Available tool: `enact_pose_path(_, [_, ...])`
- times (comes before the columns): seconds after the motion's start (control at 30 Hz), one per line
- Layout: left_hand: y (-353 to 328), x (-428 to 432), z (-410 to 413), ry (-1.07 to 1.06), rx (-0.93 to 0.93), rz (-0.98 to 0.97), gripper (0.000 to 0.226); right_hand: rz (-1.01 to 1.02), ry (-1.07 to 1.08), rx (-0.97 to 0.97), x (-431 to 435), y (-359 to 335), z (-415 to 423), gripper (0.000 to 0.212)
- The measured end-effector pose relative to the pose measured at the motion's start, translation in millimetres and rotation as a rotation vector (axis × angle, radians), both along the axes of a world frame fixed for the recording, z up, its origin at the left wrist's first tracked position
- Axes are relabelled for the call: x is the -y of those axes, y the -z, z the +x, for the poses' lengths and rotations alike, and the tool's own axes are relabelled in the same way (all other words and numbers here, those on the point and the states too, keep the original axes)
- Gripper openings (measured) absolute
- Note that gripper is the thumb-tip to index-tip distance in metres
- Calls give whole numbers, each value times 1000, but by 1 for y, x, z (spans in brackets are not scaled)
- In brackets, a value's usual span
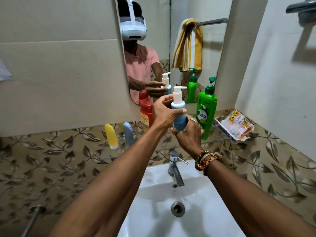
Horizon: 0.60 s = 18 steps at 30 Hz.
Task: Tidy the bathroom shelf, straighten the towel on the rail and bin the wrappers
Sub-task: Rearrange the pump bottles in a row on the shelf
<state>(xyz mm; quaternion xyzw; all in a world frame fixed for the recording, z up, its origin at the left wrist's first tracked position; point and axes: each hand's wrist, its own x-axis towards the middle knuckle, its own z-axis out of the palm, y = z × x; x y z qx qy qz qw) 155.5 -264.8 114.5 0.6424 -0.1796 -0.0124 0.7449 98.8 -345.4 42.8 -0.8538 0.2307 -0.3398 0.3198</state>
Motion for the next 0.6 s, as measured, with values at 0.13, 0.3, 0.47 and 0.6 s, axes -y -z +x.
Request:
enact_pose_path(0.13, [-3,-5,7,-71,101,112,71,66,-96,26,-2,-4,13,57])
enact_pose_path(0.3, [2,-5,10,-157,162,205,68,100,-151,4,0,-2,23,54])
enact_pose_path(0.47, [11,3,9,-225,211,297,67,142,-195,-40,5,6,25,49])
enact_pose_path(0.6, [21,12,11,-234,204,327,68,145,-185,-56,13,10,25,50])
